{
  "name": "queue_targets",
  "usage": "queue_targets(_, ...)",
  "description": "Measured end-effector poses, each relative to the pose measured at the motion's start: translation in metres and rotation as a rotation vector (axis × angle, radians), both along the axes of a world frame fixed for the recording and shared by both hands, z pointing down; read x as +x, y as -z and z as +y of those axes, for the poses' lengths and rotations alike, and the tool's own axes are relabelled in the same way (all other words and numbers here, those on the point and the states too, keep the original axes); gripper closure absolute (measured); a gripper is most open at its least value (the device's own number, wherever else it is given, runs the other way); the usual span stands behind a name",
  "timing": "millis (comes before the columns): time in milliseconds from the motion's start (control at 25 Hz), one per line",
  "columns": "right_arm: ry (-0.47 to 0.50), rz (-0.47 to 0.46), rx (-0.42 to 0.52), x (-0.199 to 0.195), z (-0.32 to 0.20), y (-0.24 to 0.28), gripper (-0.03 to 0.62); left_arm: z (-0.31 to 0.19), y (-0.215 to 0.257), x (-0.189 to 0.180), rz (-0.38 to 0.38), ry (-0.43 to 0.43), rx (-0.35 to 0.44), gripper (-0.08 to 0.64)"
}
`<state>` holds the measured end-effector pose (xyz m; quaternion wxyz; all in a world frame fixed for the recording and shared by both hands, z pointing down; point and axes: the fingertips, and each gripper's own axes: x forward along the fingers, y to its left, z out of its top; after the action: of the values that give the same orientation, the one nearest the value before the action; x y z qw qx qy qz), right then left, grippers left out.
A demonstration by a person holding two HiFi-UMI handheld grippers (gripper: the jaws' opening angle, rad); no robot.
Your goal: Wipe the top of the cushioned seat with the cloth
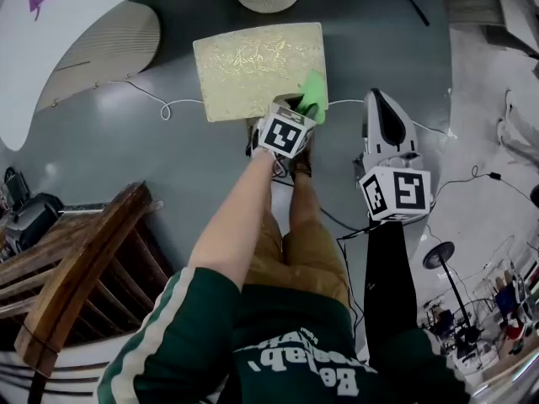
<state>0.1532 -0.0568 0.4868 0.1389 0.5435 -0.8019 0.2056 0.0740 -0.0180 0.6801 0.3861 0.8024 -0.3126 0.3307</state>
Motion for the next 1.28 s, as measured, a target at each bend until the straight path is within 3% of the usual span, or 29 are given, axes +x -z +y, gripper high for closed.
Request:
queue_targets(120,-0.015,0.005,-0.008,0.014,0.011,0.000,0.584,0.001,-0.013,0.032,-0.010,-0.020,-0.032,0.445)
queue_targets(240,-0.012,0.013,-0.018,0.022,0.019,-0.002,0.584,0.009,-0.039,0.045,-0.073,-0.020,-0.109,0.445)
queue_targets(360,-0.003,0.020,-0.030,0.024,0.024,-0.005,0.584,0.015,-0.055,0.044,-0.123,-0.014,-0.137,0.445)
queue_targets(520,0.017,0.023,-0.031,0.019,0.019,-0.006,0.584,0.013,-0.054,0.030,-0.112,0.035,-0.119,0.446)
queue_targets(760,0.085,0.011,-0.005,-0.016,0.001,0.001,0.584,0.018,-0.055,-0.040,-0.130,0.136,-0.131,0.446)
queue_targets(960,0.153,0.009,0.003,-0.056,-0.007,0.003,0.584,0.023,-0.056,-0.133,-0.227,0.231,-0.136,0.446)
queue_targets(1080,0.196,0.015,0.007,-0.081,-0.009,0.003,0.584,0.023,-0.052,-0.167,-0.197,0.275,-0.128,0.446)
queue_targets(1280,0.243,0.015,0.003,-0.107,-0.018,0.003,0.584,0.023,-0.050,-0.215,-0.211,0.334,-0.137,0.446)
